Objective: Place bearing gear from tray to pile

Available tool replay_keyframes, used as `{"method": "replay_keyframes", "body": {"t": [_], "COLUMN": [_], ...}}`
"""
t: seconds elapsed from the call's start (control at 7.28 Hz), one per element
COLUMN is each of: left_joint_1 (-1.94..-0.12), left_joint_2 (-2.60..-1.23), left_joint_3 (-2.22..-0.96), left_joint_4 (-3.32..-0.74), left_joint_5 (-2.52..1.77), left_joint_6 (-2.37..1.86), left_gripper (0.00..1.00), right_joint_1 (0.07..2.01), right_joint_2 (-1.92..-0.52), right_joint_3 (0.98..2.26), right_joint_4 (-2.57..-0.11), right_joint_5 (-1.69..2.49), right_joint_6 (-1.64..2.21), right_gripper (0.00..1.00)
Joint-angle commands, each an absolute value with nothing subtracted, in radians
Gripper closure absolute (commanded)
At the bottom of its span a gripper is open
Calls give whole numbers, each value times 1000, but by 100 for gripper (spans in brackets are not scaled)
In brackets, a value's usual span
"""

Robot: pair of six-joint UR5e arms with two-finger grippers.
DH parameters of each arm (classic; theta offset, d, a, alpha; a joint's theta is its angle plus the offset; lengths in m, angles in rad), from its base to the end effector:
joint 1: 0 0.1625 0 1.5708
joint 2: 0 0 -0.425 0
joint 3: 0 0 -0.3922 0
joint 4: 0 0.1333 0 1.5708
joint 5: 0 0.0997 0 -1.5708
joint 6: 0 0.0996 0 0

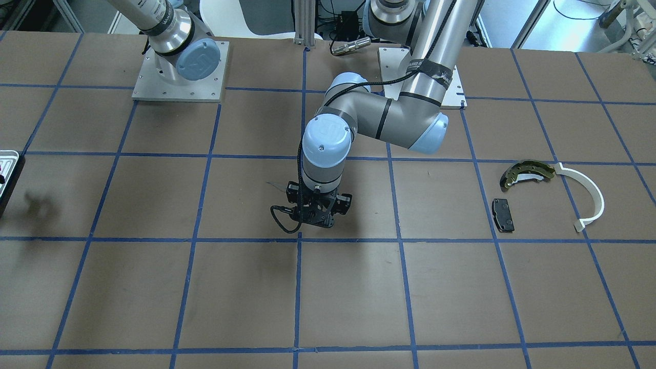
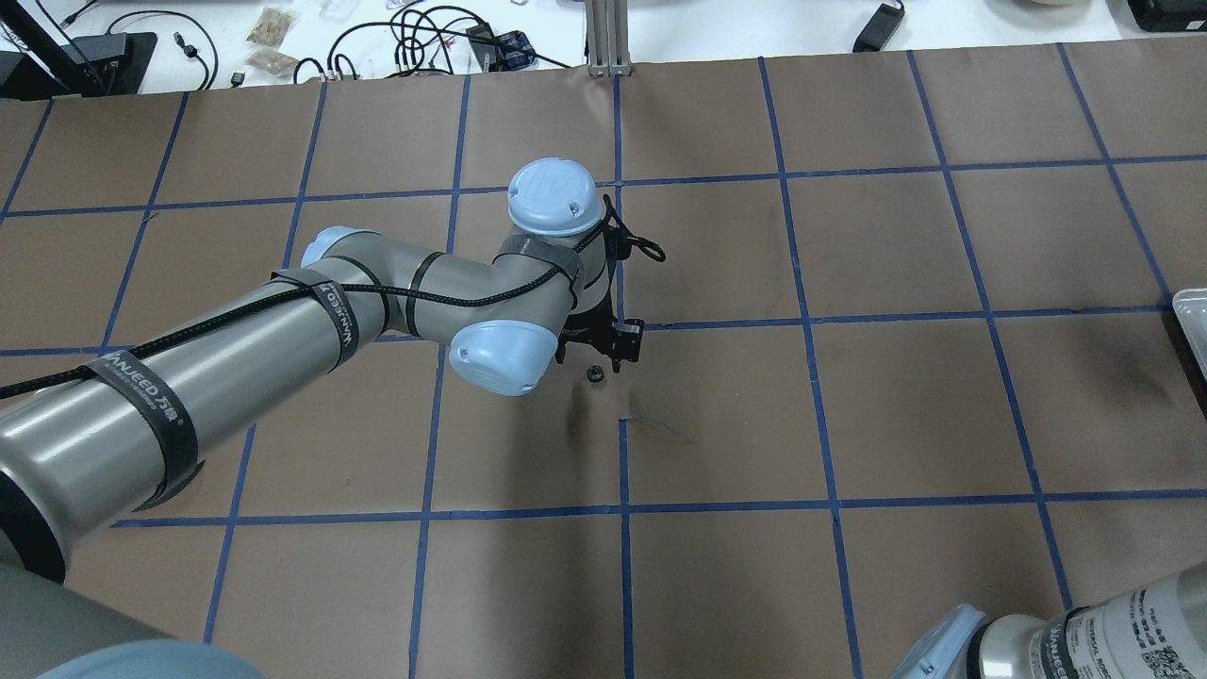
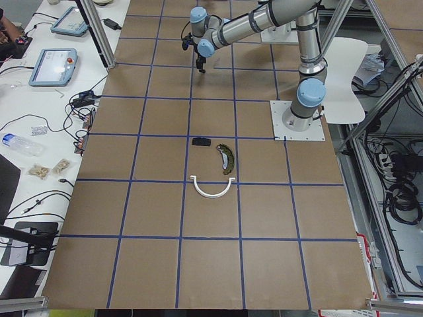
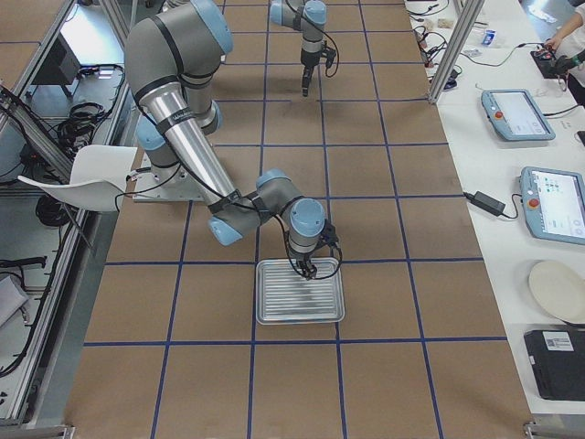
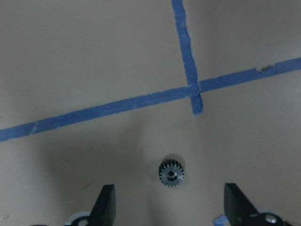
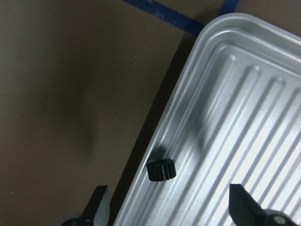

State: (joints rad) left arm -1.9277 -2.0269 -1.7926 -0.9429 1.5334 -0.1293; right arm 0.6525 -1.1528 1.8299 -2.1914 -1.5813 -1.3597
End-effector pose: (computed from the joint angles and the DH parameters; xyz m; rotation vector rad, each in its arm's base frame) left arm -0.3336 -0.5024 0.1937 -0.3524 -3.0961 -0.0897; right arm -0.3743 -0.4525 0.2001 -0.6778 3.0191 0.0514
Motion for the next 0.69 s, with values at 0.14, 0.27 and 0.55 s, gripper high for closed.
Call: {"method": "replay_keyframes", "body": {"t": [0.14,0.27,0.55], "left_joint_1": [-1928,-1928,-1928], "left_joint_2": [-2062,-2062,-2062], "left_joint_3": [-1792,-1793,-1798], "left_joint_4": [-907,-907,-907], "left_joint_5": [1532,1529,1526], "left_joint_6": [-124,-124,-124], "left_gripper": [28,29,67], "right_joint_1": [653,653,653], "right_joint_2": [-1147,-1149,-1146], "right_joint_3": [1839,1836,1838], "right_joint_4": [-2201,-2201,-2229], "right_joint_5": [-1577,-1577,-1575], "right_joint_6": [-1312,-1299,-1258], "right_gripper": [38,39,45]}}
